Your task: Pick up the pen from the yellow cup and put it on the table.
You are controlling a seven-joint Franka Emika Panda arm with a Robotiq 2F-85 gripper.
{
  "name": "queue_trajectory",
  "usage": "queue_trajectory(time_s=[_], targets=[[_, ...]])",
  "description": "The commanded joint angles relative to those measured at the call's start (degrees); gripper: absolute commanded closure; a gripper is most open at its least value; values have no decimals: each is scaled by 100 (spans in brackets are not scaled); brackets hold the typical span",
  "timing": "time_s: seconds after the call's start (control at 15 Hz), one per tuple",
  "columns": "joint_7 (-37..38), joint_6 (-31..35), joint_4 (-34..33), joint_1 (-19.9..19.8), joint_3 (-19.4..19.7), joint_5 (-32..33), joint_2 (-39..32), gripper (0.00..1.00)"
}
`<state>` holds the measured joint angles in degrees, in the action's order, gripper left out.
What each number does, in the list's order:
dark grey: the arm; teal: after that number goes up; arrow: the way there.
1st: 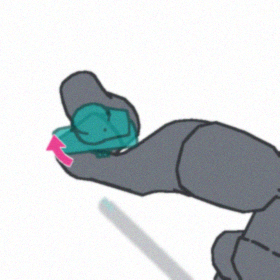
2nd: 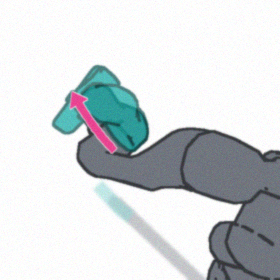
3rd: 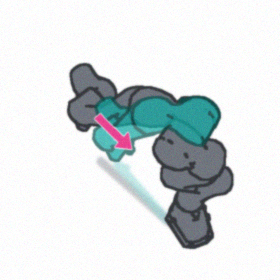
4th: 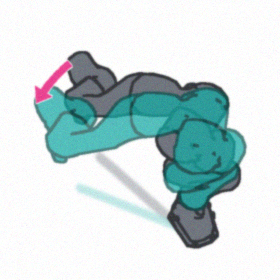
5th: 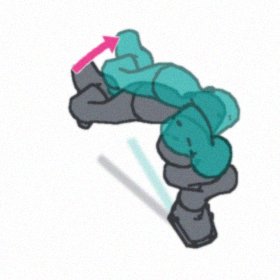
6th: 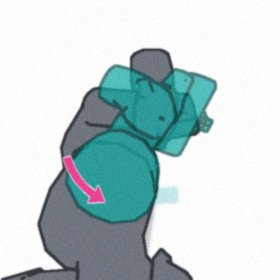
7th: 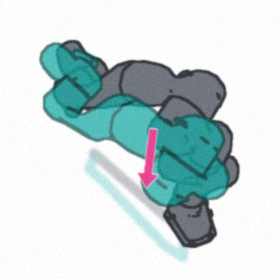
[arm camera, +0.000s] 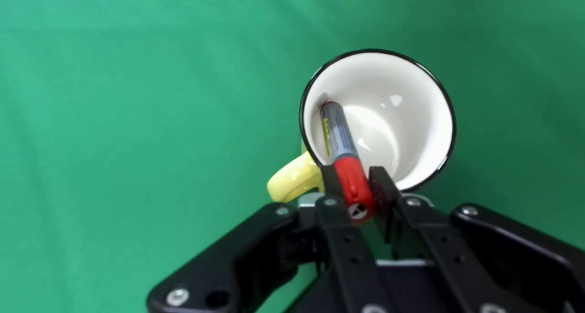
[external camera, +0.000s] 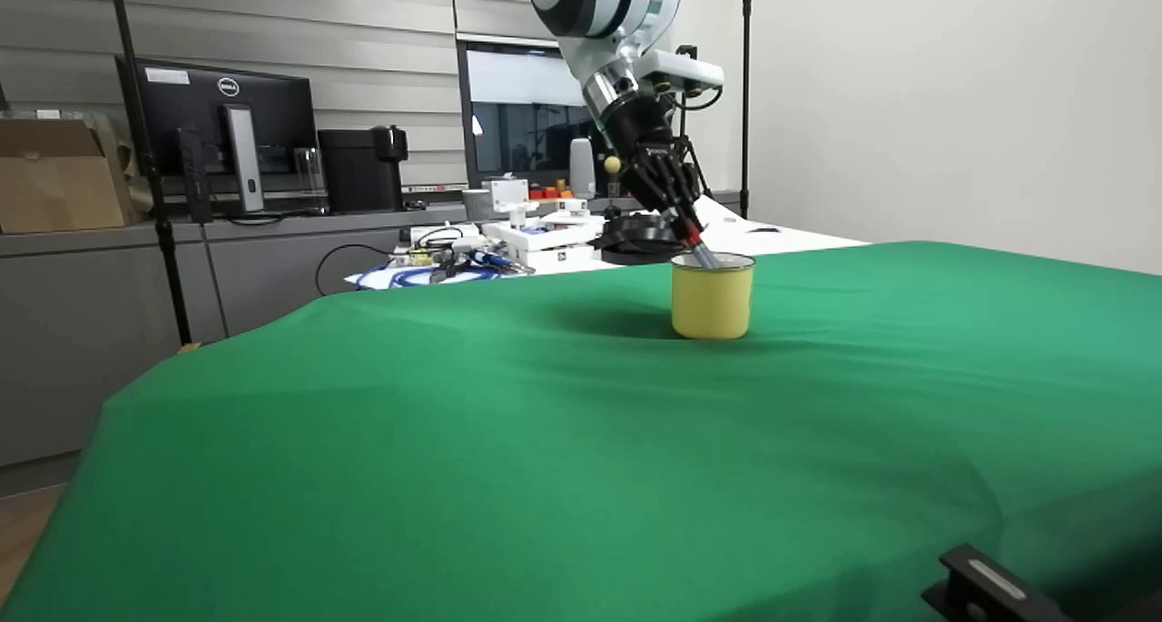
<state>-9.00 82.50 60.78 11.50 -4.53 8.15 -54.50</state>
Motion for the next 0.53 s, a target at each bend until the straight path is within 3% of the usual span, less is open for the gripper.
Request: queue_trajectory(time_s=[0.0,0.47], targets=[[55,-439,-467,-140,67,-50,21,95],[149,-996,-948,-482,118,-179,86,95]])
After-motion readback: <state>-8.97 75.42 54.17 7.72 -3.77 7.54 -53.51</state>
